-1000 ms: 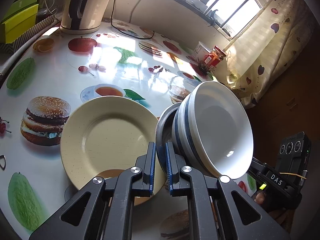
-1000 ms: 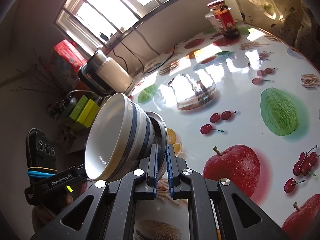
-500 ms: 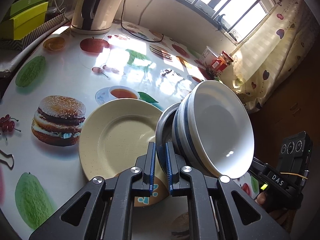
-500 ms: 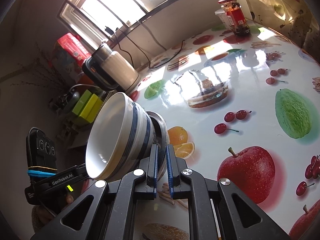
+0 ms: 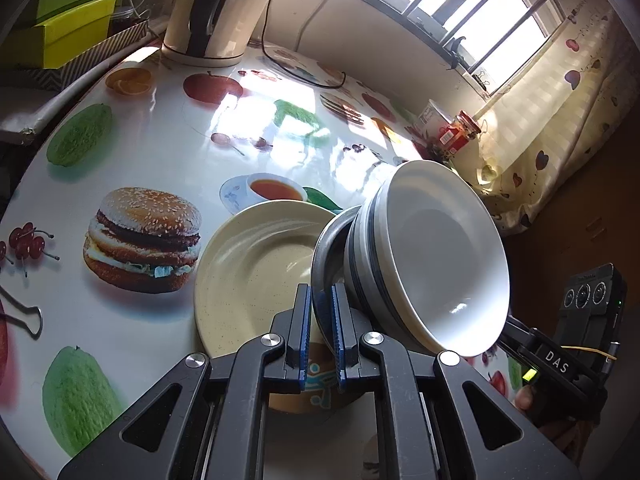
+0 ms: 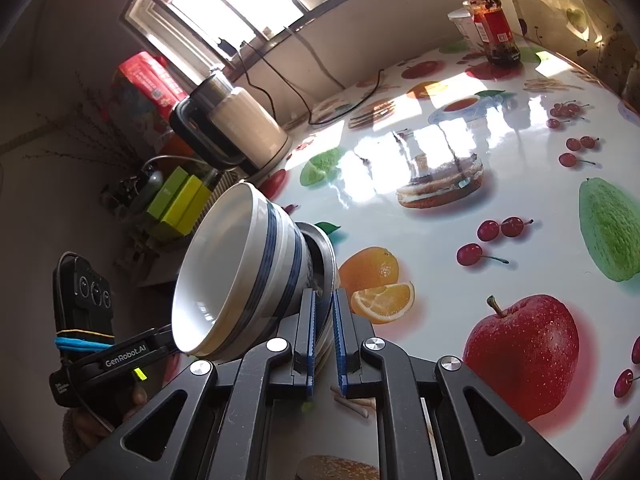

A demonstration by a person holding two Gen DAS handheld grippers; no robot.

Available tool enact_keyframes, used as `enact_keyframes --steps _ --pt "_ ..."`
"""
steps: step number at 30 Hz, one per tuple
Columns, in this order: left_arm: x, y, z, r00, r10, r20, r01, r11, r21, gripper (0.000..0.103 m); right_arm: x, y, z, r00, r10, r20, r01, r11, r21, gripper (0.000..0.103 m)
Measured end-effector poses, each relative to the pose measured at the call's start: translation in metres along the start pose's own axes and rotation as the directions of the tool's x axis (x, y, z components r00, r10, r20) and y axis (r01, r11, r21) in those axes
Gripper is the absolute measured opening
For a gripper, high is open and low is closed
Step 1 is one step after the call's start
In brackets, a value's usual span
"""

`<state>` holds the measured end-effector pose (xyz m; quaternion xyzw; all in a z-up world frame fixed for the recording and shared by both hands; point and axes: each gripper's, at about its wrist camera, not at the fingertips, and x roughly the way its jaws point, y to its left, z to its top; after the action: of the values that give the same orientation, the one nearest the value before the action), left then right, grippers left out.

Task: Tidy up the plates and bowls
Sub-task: 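Lower the bowl stack onto the beige plates with both grippers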

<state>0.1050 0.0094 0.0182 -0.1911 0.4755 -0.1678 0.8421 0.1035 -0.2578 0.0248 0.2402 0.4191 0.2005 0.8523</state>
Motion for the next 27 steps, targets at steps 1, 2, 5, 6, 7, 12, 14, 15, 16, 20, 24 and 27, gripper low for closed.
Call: enact_keyframes --steps 1,2,5,6,7,12,14,15,16,20,24,27 --pt "0.0 0.002 0.0 1.0 0.001 0.001 -0.001 1.0 -0.003 0.01 0.001 0.001 0.0 1.0 0.002 -0.001 -0.002 1.0 -0.003 0.009" --pt "-0.001 0.003 0.0 1.0 0.003 0.003 -0.003 1.0 -0.007 0.01 0.002 0.002 0.001 1.0 0.003 -0.003 -0.003 1.0 -0.007 0.009" --pt "-0.003 0.007 -0.001 1.0 0.008 0.007 -0.008 1.0 -0.017 0.01 0.006 0.006 0.002 1.0 0.006 -0.008 -0.006 1.0 -0.015 0.009" --pt "-0.004 0.008 0.0 1.0 0.009 0.007 -0.009 1.0 -0.018 0.01 0.007 0.008 0.002 1.0 0.007 -0.011 -0.007 1.0 -0.018 0.009" --pt "-0.005 0.01 0.0 1.0 0.01 0.009 -0.01 1.0 -0.021 0.01 0.008 0.009 0.003 1.0 0.009 -0.012 -0.009 1.0 -0.02 0.009" --pt "-0.009 0.016 0.002 1.0 0.021 0.02 -0.021 0.999 -0.029 0.01 0.015 0.015 0.004 1.0 0.017 -0.021 -0.017 0.999 -0.033 0.009" --pt "-0.01 0.019 0.002 0.999 0.027 0.019 -0.026 0.999 -0.031 0.01 0.017 0.017 0.005 1.0 0.019 -0.025 -0.02 0.999 -0.037 0.009" --pt "-0.01 0.019 0.002 0.999 0.031 0.018 -0.03 0.999 -0.031 0.01 0.019 0.018 0.005 0.999 0.02 -0.028 -0.021 0.999 -0.038 0.009" --pt "-0.01 0.02 0.002 0.999 0.034 0.018 -0.034 0.999 -0.034 0.01 0.021 0.018 0.005 0.999 0.021 -0.032 -0.022 0.999 -0.038 0.009" --pt "-0.012 0.025 0.002 0.999 0.044 0.021 -0.043 0.998 -0.043 0.01 0.026 0.022 0.006 0.999 0.027 -0.042 -0.029 0.999 -0.046 0.009" --pt "-0.014 0.029 0.003 0.998 0.052 0.025 -0.051 0.997 -0.05 0.01 0.032 0.025 0.006 0.998 0.032 -0.051 -0.035 0.998 -0.052 0.009" --pt "-0.014 0.031 0.003 0.998 0.058 0.024 -0.057 0.997 -0.051 0.01 0.035 0.027 0.005 0.998 0.03 -0.057 -0.033 0.998 -0.059 0.009"
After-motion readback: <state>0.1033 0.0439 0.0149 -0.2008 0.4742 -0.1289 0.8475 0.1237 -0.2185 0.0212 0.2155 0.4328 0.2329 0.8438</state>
